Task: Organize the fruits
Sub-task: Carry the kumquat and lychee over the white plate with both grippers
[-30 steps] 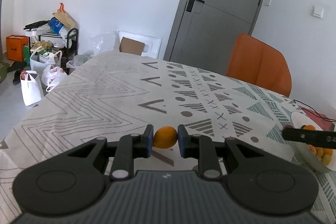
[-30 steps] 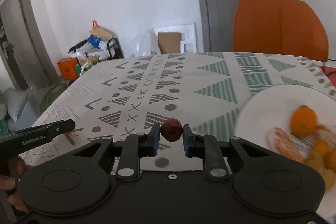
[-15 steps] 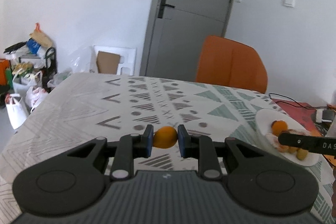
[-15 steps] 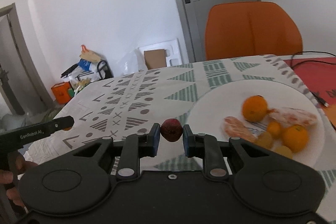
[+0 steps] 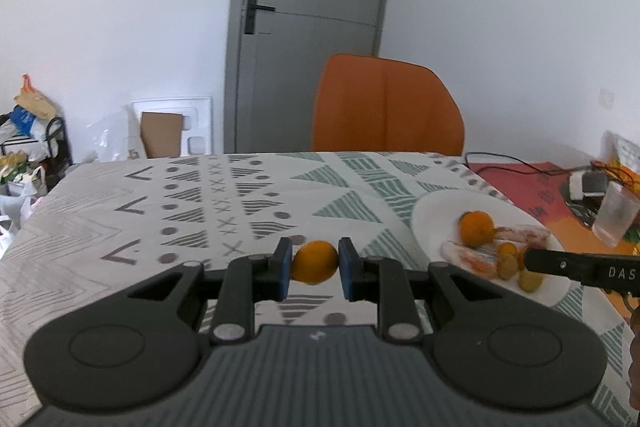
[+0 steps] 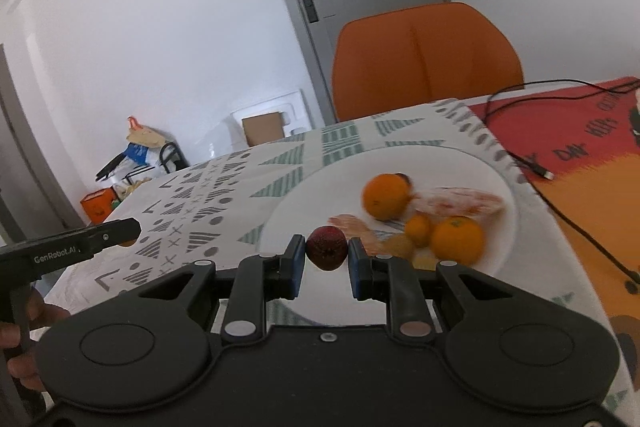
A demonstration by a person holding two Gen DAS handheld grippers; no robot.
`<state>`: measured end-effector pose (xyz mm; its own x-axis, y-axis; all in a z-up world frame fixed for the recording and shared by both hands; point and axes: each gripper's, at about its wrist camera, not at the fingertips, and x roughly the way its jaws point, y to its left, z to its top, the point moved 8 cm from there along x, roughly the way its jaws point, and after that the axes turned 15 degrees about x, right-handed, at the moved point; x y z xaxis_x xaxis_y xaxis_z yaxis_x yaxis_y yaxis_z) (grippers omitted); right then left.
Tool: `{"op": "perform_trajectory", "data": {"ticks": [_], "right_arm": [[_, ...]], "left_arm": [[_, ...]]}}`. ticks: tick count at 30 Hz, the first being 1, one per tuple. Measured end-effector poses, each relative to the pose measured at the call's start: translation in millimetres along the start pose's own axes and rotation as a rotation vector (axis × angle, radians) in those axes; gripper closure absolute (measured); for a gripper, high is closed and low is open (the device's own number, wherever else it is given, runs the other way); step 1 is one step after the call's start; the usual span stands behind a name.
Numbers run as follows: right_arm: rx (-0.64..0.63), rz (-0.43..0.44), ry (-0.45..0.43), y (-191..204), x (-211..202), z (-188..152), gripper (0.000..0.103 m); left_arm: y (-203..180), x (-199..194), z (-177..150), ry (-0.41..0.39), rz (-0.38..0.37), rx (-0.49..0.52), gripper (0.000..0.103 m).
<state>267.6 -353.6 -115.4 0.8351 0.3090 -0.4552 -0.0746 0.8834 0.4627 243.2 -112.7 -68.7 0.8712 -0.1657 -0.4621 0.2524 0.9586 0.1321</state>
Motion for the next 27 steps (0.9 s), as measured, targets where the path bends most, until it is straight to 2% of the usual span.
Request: {"op": "perform_trajectory", "data": {"ticks": [15,19,23,27], "right_arm": [[0.090,0.010,-0.020,-44,0,2,0.080],[0.116,0.041,-0.068,-52,-3,3,0.067],[0.102,0.015,-0.107,-57,-9,8,0.063],[0.123,0.022,-0.095,-61,-9,7,0.061]], "left_arm": [[-58,28,17,0.026,-0.055,0.118,0.080],[-71,37,19,0.038,-0.066,0.149,0.080],[-83,44,20,0.048,-0.078,0.171,0.080],[-95,51,23,0.047,-0.088,0.184,0.080]]}}
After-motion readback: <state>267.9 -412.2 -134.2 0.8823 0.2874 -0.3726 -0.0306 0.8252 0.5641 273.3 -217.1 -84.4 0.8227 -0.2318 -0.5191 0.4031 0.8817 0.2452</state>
